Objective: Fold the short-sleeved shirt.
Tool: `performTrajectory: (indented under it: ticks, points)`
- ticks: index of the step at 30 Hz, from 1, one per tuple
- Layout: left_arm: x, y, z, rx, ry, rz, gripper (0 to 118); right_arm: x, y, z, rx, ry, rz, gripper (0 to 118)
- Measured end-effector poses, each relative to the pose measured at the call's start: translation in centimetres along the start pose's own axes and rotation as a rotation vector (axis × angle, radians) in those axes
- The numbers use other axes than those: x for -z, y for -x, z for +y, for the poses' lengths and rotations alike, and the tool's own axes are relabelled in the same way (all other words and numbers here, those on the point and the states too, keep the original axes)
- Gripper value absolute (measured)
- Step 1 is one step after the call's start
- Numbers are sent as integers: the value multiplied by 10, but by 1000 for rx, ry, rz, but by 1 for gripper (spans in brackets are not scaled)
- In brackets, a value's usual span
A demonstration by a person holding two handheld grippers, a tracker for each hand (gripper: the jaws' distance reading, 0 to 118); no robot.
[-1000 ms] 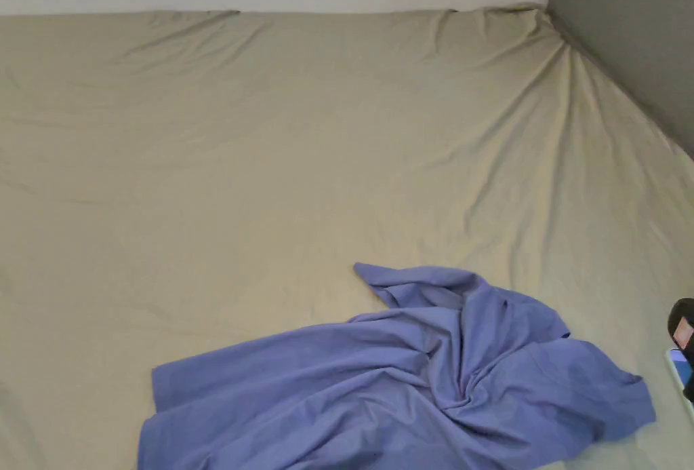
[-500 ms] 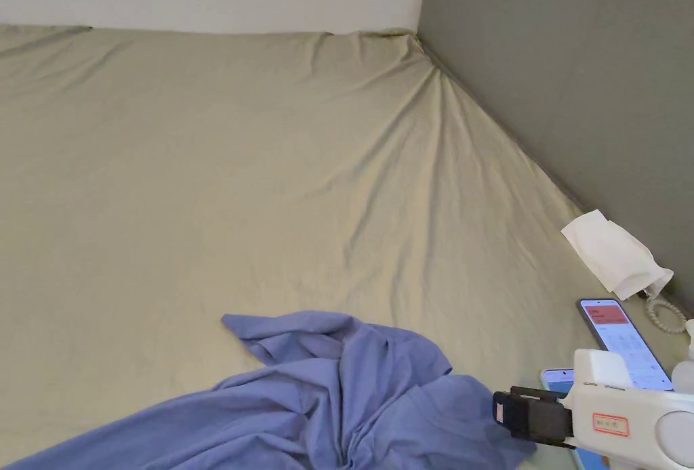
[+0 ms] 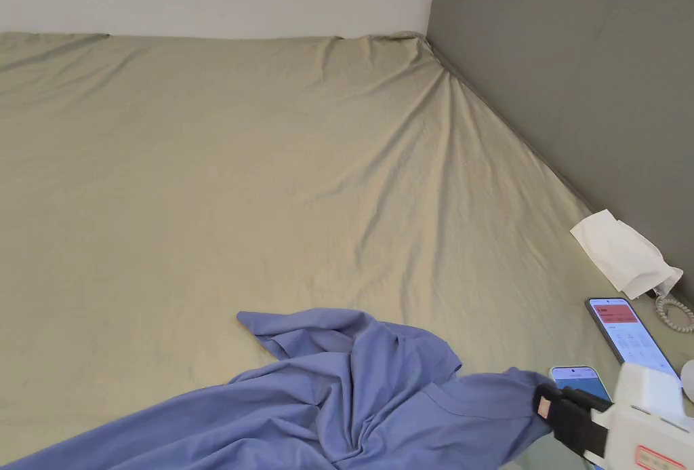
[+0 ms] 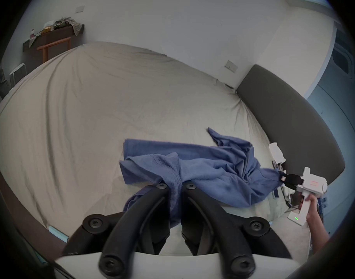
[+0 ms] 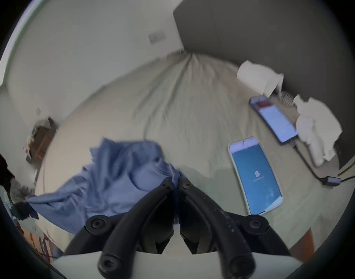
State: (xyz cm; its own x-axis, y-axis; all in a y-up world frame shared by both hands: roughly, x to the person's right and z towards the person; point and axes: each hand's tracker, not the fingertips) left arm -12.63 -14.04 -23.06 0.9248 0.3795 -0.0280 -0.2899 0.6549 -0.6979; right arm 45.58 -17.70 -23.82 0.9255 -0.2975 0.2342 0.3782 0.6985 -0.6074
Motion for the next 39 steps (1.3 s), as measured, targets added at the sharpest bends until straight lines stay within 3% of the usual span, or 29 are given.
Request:
performTrajectory:
  ticks: [2,8,11,14,19,25,28,32,34,39]
  points:
    - [-16,-2,8,4,-94,13,6,-37,20,5,73,-102,39,4]
    - [-86,-5,42,1,-369,17,6,-147,81,9,86,-426,96,4]
    - [-121,1,54,22,-480,46,6,-189,103,16,38,-573,29,4]
    - [-153,7,60,-13,-587,60,6,-218,105,17,63,-670,77,4]
    - [-182,0,72,27,-671,89,6,-247,123,22,21,-743,67,4]
    - [-155,-7,103,50,-634,70,6,-203,104,43,35,-726,78,4]
    - [-112,-7,129,92,-603,90,6,-160,109,61,-30,-688,41,4]
    - [-44,0,166,52,-545,80,6,-92,109,91,-17,-639,61,4]
    - [-13,0,186,78,-552,90,6,-56,153,142,-24,-622,51,4]
    - [52,-8,237,88,-542,94,6,18,183,191,-13,-558,38,4]
